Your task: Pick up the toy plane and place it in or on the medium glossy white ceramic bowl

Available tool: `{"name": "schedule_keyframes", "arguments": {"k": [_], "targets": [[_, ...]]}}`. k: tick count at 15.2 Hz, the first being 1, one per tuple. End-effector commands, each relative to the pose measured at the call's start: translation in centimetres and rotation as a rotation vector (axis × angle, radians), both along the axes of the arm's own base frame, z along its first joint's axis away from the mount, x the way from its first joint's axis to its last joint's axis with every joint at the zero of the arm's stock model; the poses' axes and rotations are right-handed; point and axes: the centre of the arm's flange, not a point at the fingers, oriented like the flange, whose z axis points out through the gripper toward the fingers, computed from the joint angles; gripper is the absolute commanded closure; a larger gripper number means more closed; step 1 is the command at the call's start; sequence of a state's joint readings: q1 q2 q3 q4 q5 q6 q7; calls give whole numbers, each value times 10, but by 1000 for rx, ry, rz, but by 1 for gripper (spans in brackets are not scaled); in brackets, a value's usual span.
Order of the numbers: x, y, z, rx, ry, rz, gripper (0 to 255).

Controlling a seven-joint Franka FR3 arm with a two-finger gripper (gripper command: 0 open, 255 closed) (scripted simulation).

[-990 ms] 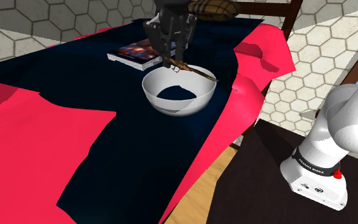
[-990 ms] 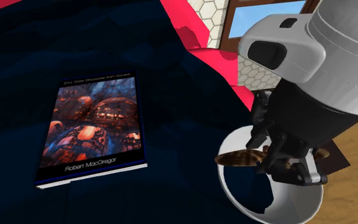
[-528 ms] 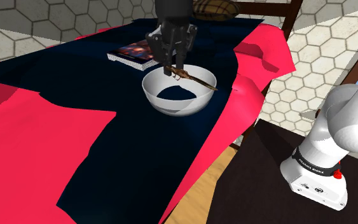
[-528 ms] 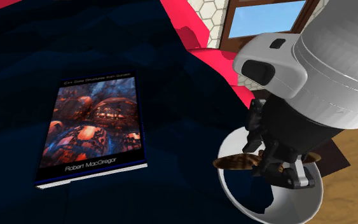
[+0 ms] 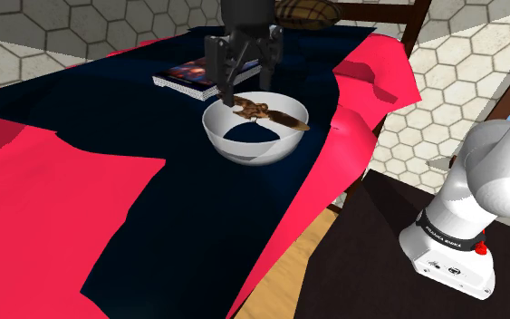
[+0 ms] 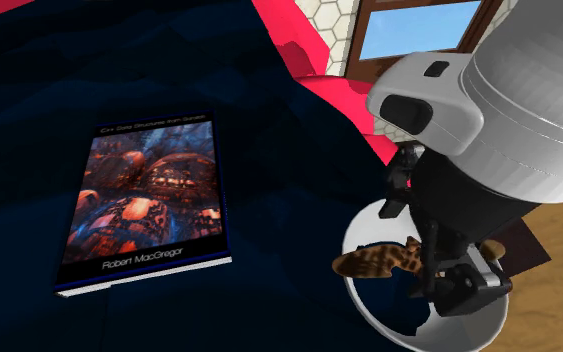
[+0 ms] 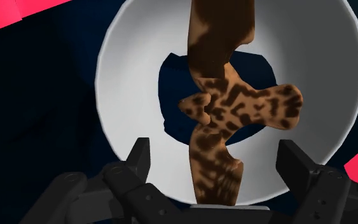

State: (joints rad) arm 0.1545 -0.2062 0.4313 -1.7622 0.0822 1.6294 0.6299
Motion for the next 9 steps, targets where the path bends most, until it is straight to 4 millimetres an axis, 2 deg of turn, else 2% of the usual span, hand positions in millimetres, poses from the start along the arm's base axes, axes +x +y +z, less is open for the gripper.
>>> {"name": "schedule_keyframes", "arguments": {"k": [1, 2, 6, 9], "targets": [[0, 0, 0, 0, 0, 0, 0], [0, 0, 0, 0, 0, 0, 0], [-2, -1, 50, 0, 0, 0, 0], [-2, -1, 50, 0, 0, 0, 0]]}}
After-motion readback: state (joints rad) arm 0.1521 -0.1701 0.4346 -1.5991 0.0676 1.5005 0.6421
